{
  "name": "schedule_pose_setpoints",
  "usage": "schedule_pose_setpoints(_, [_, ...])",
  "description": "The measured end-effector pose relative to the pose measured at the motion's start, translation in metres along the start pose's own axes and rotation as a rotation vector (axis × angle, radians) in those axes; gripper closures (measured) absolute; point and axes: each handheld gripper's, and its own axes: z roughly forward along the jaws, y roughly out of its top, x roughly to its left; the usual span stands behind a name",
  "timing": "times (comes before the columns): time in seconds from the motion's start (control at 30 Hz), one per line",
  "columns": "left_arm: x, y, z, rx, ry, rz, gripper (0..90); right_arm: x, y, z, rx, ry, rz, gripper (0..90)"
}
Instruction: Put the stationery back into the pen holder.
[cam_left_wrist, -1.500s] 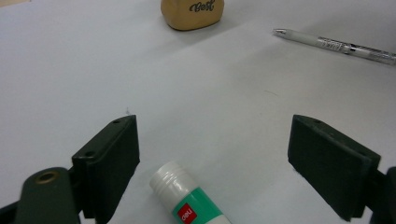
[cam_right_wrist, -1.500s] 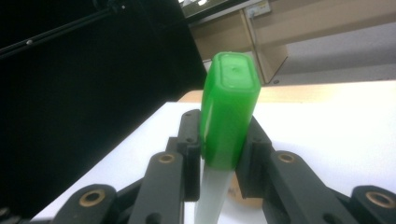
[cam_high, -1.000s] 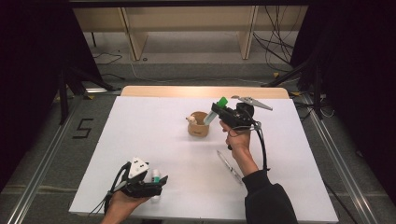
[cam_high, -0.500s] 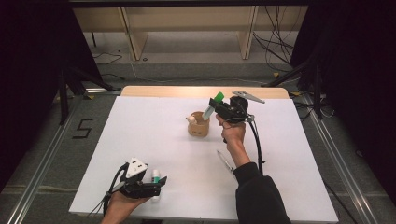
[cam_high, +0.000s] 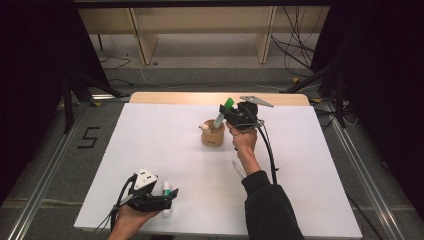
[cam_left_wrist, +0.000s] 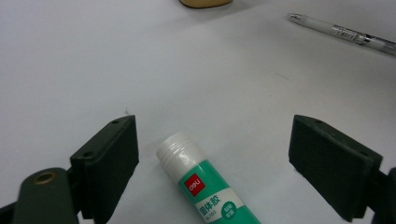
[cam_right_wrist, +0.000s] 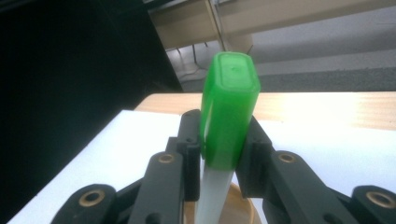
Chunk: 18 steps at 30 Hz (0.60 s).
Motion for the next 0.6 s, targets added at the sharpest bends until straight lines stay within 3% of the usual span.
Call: schedule_pose_setpoints(0.6, [-0.001, 0.000, 0.001, 0.003, -0.003, 0.010, 15.6, -0.001, -0.014, 0.018, 0.087, -0.024, -0.047, 74.7])
